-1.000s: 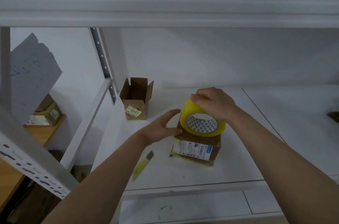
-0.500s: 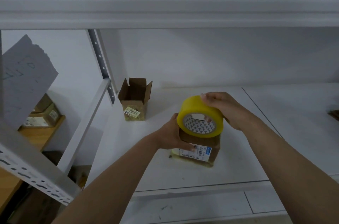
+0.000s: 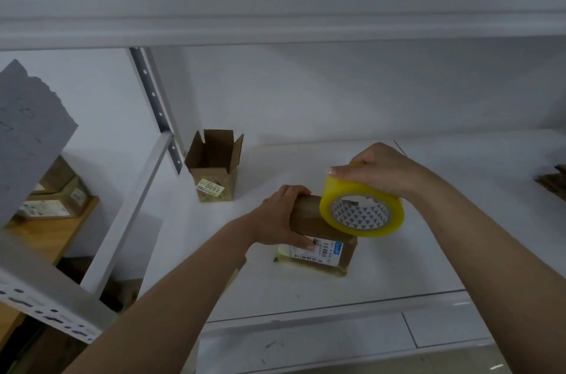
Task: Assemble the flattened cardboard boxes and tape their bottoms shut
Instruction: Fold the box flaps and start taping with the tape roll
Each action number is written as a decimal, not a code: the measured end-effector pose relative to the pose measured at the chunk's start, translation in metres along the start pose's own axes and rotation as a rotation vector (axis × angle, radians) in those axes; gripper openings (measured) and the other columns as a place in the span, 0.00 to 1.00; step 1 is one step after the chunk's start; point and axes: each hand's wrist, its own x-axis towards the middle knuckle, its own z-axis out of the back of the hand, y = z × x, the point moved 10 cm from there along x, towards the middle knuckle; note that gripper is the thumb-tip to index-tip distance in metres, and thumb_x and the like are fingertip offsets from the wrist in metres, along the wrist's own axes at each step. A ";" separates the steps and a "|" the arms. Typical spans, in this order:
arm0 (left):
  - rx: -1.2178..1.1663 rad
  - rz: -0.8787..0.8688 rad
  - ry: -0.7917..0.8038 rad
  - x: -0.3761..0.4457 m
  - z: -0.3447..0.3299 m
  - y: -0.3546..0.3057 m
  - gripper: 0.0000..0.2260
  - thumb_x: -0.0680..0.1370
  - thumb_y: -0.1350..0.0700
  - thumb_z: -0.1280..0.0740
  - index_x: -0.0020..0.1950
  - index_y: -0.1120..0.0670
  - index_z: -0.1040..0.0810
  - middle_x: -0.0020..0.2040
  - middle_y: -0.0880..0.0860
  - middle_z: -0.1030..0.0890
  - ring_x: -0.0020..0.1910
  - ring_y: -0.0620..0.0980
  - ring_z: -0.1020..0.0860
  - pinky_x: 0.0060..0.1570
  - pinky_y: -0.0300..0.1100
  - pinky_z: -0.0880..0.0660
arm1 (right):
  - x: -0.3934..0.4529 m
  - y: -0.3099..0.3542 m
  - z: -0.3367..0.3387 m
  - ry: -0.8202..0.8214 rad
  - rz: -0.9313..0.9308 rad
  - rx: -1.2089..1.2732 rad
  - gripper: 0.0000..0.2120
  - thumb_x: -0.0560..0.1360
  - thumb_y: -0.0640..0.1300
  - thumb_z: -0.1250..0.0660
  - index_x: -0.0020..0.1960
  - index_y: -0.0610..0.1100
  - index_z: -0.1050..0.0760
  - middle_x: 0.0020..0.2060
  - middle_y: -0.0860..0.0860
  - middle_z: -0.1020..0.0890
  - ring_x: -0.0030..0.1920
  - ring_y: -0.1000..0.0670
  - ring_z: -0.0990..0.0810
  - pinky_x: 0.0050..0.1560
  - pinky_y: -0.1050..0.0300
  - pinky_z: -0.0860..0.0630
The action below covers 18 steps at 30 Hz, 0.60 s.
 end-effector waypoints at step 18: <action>0.453 -0.062 -0.068 0.017 -0.013 -0.039 0.48 0.63 0.29 0.29 0.76 0.51 0.40 0.71 0.51 0.32 0.69 0.52 0.36 0.71 0.46 0.45 | -0.015 -0.021 0.004 -0.070 -0.015 0.348 0.40 0.57 0.72 0.35 0.44 0.33 0.20 0.37 0.38 0.18 0.37 0.46 0.19 0.45 0.54 0.24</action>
